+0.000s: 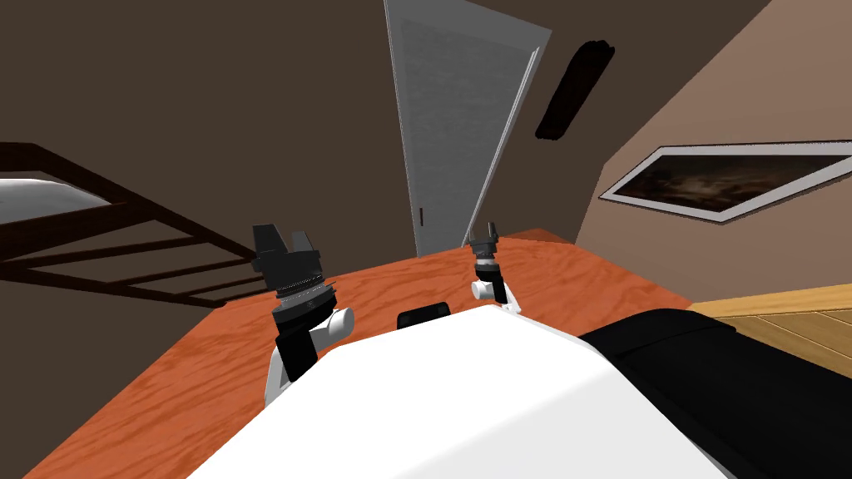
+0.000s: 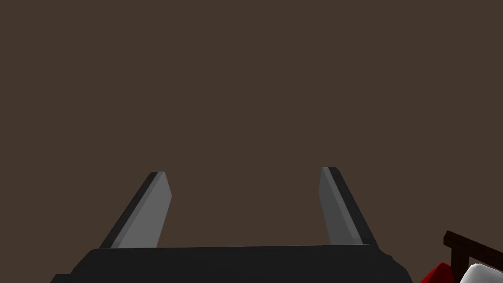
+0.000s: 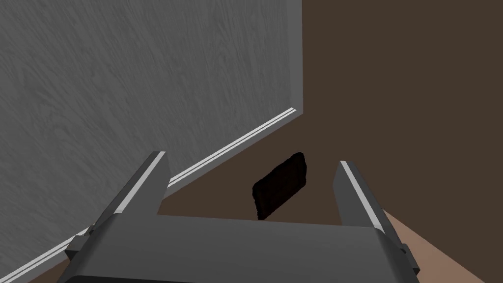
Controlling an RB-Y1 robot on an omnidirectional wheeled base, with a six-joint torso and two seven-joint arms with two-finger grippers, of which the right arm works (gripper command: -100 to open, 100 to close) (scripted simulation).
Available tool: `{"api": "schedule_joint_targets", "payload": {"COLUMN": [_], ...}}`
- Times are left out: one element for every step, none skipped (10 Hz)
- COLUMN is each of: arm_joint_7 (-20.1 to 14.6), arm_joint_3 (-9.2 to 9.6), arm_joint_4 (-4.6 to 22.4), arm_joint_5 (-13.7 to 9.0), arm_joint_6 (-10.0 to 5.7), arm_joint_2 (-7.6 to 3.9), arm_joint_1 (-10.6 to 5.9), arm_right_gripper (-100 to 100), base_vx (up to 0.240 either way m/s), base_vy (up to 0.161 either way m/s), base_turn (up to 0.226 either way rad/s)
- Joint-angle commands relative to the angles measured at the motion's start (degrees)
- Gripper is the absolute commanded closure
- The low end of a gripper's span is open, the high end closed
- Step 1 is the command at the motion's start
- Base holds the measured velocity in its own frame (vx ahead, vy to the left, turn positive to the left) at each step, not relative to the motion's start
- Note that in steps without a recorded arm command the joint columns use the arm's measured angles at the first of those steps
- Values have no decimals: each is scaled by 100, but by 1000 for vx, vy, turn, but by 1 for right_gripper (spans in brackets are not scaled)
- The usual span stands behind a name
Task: Pull the door open
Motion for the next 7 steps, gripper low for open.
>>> {"api": "schedule_joint_targets", "payload": {"arm_joint_7": [-179,-282,-391,-505,-620,-735,-851], "arm_joint_3": [18,20,23,25,28,31,33], "arm_joint_4": [246,407,576,754,911,1111,1291], "arm_joint_5": [-115,-187,-264,-344,-425,-505,-586], "arm_joint_6": [-67,-100,-134,-169,-205,-241,-277], "arm_joint_2": [-16,-31,-45,-59,-72,-85,-98], "arm_joint_1": [-71,-134,-199,-268,-337,-406,-475], "arm_right_gripper": [-100,-100,-100,-100,-100,-100,-100], "base_vx": [94,79,86,101,93,98,103], "base_vy": [-5,-18,-20,-26,-34,-41,-25], "base_turn": [120,114,135,136,161,121,140]}}
